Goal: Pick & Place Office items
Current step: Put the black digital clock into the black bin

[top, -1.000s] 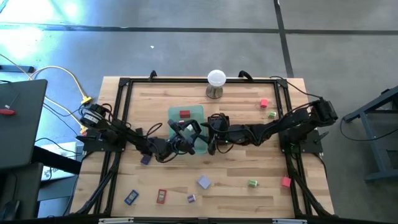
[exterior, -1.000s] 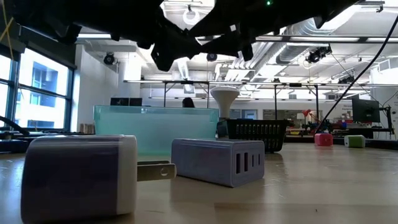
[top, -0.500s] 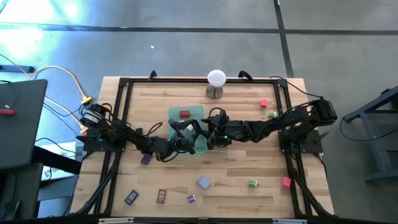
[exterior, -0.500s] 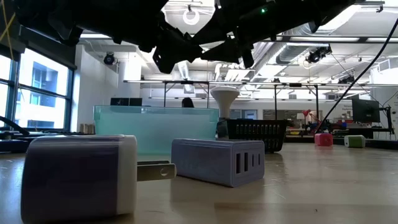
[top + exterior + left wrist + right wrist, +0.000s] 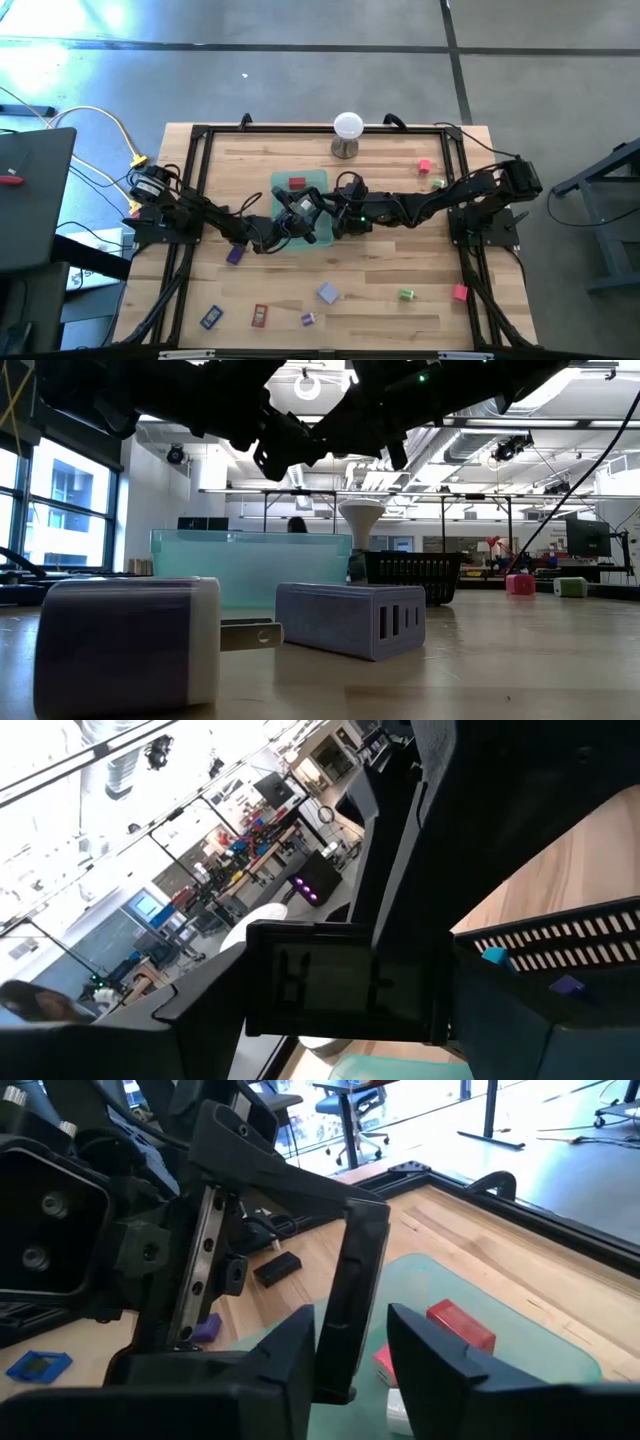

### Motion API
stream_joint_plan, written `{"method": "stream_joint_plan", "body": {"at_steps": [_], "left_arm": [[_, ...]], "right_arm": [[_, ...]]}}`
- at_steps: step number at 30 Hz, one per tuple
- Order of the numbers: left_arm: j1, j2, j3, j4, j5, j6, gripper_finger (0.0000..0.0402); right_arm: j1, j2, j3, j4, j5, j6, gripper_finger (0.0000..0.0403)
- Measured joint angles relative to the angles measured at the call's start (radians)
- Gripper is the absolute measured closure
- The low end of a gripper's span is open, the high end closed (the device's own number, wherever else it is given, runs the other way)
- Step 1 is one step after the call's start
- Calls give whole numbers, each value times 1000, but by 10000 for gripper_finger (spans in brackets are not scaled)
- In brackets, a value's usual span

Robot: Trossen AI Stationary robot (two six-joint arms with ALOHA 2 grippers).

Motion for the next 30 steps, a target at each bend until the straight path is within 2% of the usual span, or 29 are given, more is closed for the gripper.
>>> {"method": "stream_joint_plan", "body": {"at_steps": [8,14,20,27,30], "left_arm": [[-1,0,0,0,11,0,117],[3,0,1,-1,58,0,117],[21,0,1,-1,66,-2,117],[24,0,3,-1,48,15,117],[24,0,3,-1,47,24,117]], "right_arm": [[-18,0,0,-6,-59,26,277],[-27,0,0,-13,-78,28,274],[-28,0,0,-13,-70,22,296],[-29,0,1,-13,-51,-14,354],[-35,0,1,-14,-54,-19,355]]}}
